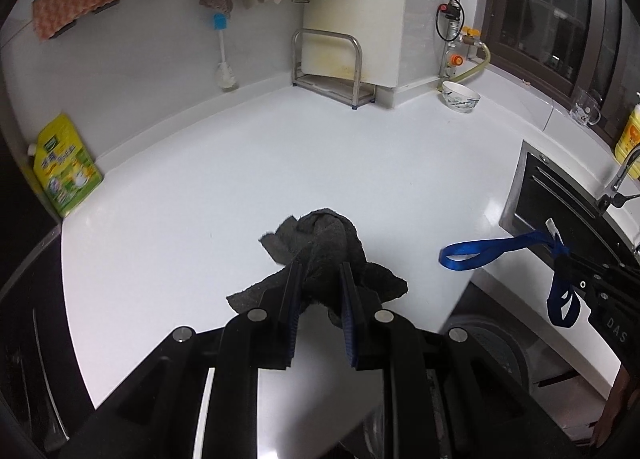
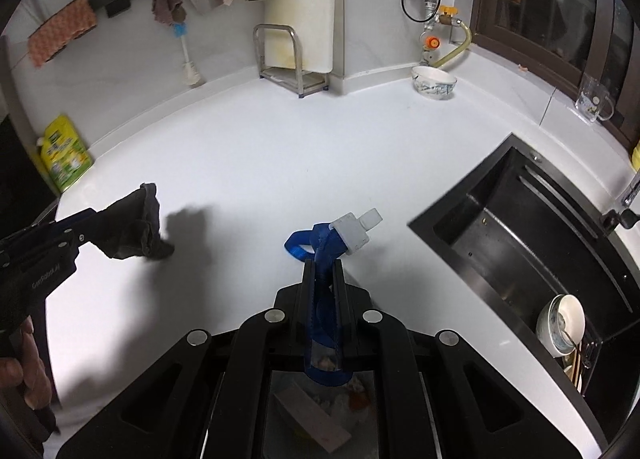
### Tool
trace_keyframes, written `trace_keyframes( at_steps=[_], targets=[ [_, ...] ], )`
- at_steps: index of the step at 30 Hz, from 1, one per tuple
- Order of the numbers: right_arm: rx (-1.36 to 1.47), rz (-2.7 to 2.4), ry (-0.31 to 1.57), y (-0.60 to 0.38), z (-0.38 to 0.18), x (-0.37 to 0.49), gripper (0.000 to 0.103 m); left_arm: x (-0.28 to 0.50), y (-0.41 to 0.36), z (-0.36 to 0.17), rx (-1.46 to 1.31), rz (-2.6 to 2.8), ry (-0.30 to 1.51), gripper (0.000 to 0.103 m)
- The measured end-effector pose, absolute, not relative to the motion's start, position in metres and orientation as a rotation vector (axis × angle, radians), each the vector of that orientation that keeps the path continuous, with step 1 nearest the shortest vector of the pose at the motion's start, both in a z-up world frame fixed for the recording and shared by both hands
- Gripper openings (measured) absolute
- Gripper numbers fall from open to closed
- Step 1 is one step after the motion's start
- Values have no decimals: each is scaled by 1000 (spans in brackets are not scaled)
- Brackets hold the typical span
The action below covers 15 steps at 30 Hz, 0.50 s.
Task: Collect trash
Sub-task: 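Carry the cloth and strap over the grey bin and open both tools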
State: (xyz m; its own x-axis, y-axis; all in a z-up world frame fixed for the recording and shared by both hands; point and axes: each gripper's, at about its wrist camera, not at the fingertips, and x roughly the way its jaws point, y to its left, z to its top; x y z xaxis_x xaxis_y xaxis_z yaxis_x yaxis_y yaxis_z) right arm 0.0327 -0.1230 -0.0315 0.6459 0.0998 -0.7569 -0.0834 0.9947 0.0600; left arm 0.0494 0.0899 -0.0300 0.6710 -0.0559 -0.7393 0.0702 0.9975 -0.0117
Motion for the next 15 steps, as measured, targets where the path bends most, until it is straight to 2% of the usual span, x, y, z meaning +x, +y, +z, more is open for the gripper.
trace_keyframes(
  at_steps=[15],
  targets=[
    [-28,346,874,-190,-43,-68,8,-74,4,-28,-59,64,860,19]
  ],
)
